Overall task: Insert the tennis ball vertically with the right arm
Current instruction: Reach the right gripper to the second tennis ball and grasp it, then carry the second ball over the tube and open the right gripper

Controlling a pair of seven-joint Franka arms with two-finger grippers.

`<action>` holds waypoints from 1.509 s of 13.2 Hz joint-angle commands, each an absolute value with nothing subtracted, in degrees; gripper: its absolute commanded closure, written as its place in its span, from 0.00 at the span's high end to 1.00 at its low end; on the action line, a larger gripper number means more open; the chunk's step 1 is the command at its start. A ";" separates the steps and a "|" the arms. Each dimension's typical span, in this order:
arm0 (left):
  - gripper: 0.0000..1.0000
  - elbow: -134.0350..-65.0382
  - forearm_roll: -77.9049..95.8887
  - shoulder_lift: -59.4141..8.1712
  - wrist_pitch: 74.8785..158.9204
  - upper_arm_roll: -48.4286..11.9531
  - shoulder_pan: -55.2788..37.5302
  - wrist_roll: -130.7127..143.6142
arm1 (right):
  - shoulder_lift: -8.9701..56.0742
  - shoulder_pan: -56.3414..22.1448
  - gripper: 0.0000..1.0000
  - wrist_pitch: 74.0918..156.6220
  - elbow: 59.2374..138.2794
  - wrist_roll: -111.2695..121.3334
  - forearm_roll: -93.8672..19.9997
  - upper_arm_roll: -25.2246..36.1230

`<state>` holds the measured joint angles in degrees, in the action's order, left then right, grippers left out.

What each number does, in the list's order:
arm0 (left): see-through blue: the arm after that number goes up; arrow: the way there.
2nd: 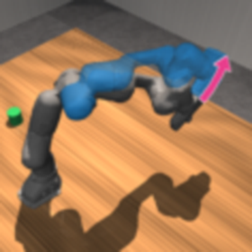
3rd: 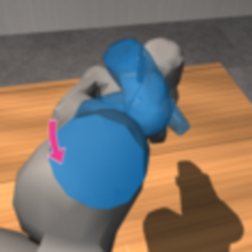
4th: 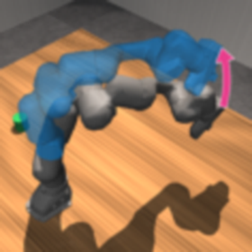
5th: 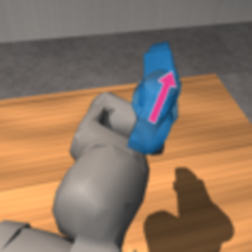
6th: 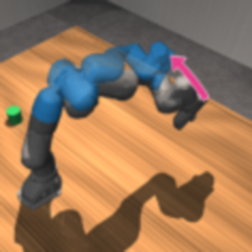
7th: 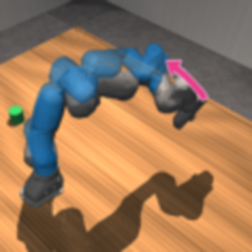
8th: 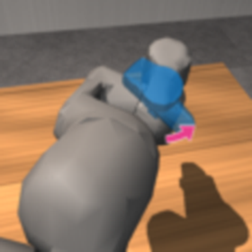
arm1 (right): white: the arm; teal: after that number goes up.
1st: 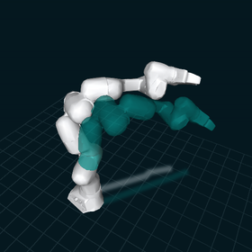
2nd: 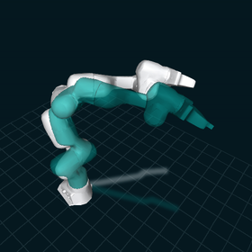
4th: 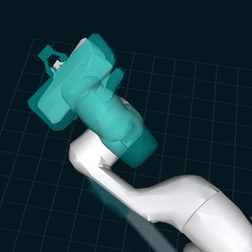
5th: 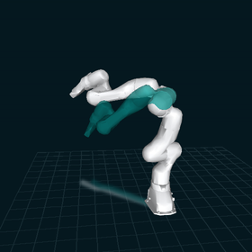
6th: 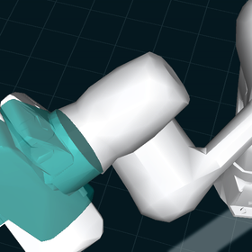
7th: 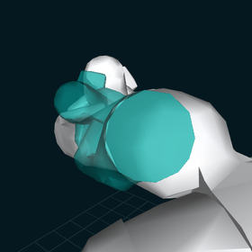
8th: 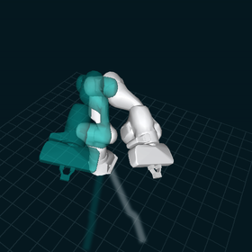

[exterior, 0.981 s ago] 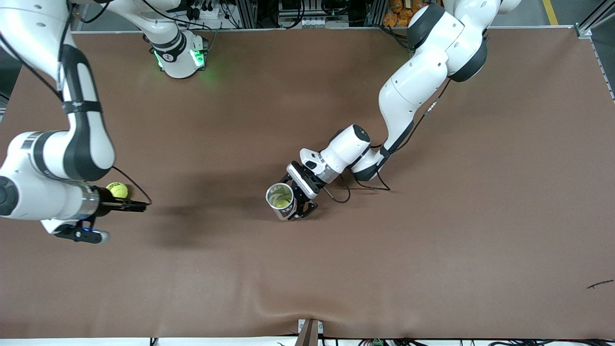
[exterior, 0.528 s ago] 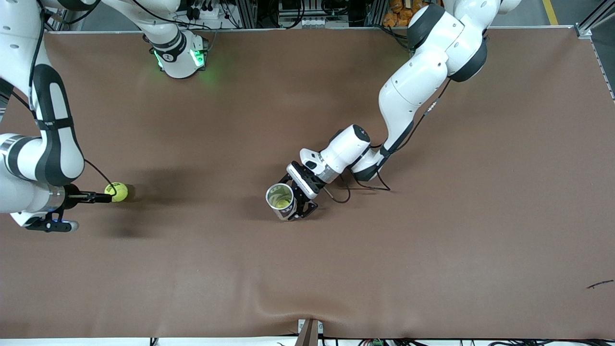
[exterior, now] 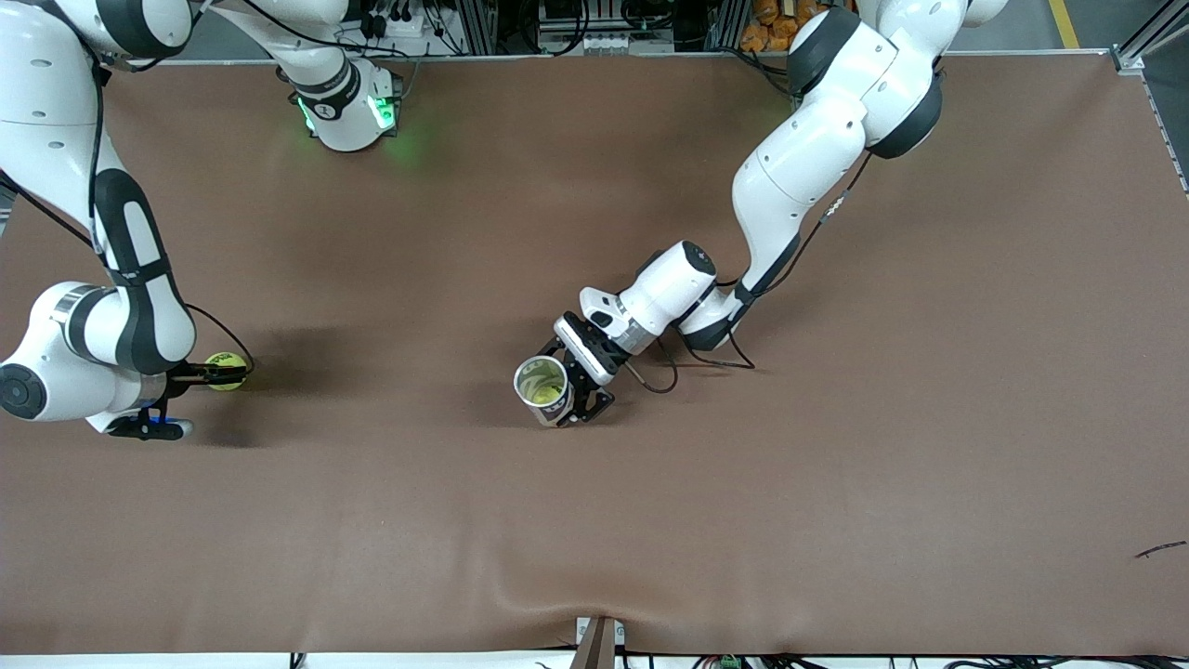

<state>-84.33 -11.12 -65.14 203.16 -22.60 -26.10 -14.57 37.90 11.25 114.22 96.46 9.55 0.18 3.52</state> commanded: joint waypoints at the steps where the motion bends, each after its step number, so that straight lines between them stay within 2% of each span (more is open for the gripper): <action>1: 0.85 -83.50 -10.28 -65.30 203.73 -22.32 -26.54 -14.06 | 37.00 12.66 0.35 114.08 96.86 9.84 -1.49 2.29; 2: 0.85 -83.50 -10.28 -65.30 203.73 -22.32 -26.54 -14.06 | 36.91 12.57 0.32 113.82 96.51 9.84 -1.49 2.20; 5: 0.85 -83.50 -10.28 -65.30 203.73 -22.32 -26.46 -14.06 | 35.69 11.43 0.32 112.25 92.83 9.76 -1.58 1.32; 8: 0.85 -83.50 -10.28 -65.22 203.82 -22.32 -26.46 -14.06 | 35.07 11.43 0.32 107.51 85.63 9.06 -1.76 -4.28; 11: 0.85 -83.50 -10.28 -65.21 203.82 -22.32 -26.46 -14.06 | 35.16 11.25 0.32 104.94 82.62 9.05 -11.56 -8.78; 14: 0.85 -83.50 -10.28 -65.13 203.82 -22.32 -26.37 -14.06 | 35.16 5.83 0.35 105.20 81.40 2.33 -20.29 -9.40; 20: 0.85 -83.50 -10.28 -65.13 203.82 -22.32 -26.28 -14.06 | 35.33 -8.68 0.35 105.82 72.09 -28.78 -20.39 -9.40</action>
